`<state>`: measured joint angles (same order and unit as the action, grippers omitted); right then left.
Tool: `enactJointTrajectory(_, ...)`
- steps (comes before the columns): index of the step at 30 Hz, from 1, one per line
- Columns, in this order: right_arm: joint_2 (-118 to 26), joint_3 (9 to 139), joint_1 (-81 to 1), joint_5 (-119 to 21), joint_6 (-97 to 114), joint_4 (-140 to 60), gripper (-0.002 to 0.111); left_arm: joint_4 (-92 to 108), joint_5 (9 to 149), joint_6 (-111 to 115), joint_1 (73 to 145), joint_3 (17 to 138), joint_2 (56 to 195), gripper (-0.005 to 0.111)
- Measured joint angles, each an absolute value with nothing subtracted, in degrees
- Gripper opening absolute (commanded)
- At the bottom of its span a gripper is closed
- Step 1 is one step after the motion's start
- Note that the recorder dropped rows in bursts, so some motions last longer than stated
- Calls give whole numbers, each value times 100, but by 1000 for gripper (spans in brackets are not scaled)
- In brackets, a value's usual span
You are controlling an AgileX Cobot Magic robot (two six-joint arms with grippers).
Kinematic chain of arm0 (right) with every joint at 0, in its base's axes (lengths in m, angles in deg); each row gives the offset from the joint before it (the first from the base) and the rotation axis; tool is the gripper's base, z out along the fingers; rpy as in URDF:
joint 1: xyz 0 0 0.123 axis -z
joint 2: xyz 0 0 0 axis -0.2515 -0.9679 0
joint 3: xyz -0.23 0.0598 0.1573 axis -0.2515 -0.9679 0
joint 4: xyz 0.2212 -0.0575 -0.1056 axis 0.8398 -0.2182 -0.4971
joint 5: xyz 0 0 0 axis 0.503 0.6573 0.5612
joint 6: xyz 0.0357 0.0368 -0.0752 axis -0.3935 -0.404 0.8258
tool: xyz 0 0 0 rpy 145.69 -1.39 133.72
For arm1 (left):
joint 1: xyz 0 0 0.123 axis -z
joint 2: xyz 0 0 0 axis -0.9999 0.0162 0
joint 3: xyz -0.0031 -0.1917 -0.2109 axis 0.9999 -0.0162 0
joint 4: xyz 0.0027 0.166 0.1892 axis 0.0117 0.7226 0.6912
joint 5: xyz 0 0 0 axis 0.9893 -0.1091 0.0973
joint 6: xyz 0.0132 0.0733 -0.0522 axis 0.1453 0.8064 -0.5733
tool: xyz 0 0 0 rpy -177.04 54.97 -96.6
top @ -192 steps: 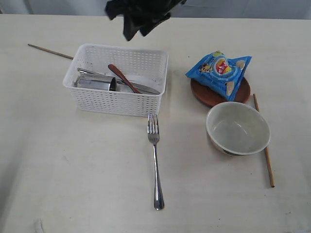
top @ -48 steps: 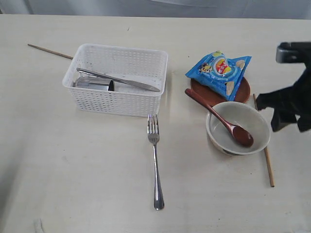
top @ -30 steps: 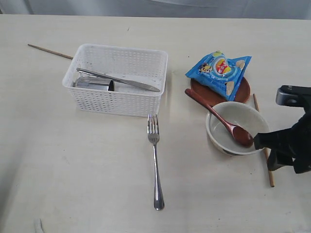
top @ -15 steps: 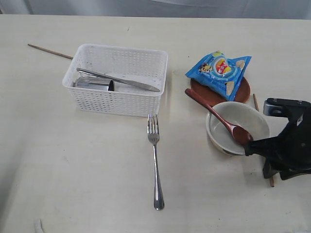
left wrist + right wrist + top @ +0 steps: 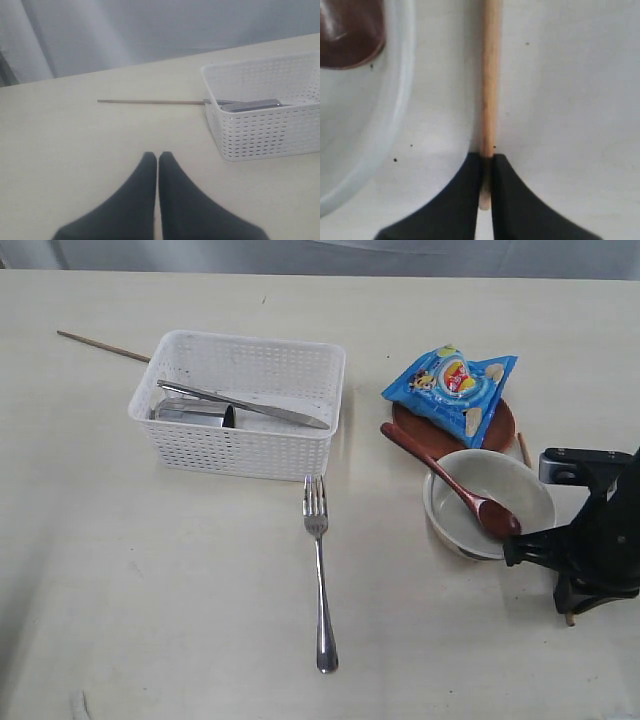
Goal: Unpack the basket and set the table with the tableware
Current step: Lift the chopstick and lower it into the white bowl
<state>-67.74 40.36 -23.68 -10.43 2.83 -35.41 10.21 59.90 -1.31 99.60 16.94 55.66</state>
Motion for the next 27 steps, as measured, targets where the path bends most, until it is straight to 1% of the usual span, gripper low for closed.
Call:
enactJointTrajectory(11,-6707,4040,-2368,-1004,-69,-3786,0,1021,5990,-131,9960,1694,5566,1)
enactJointTrajectory(19,-5995,3981,-2368,-960,-155,-3964,0,1021,5990,-131,9960,1694,5566,1)
enactJointTrajectory(23,-5647,4154,-2368,-543,-125,-3975,0,1021,5990,-131,9960,1694,5566,1)
enactJointTrajectory(27,-5373,4573,-2440,237,91,-3815,0,1021,5990,-131,9960,1694,5566,1)
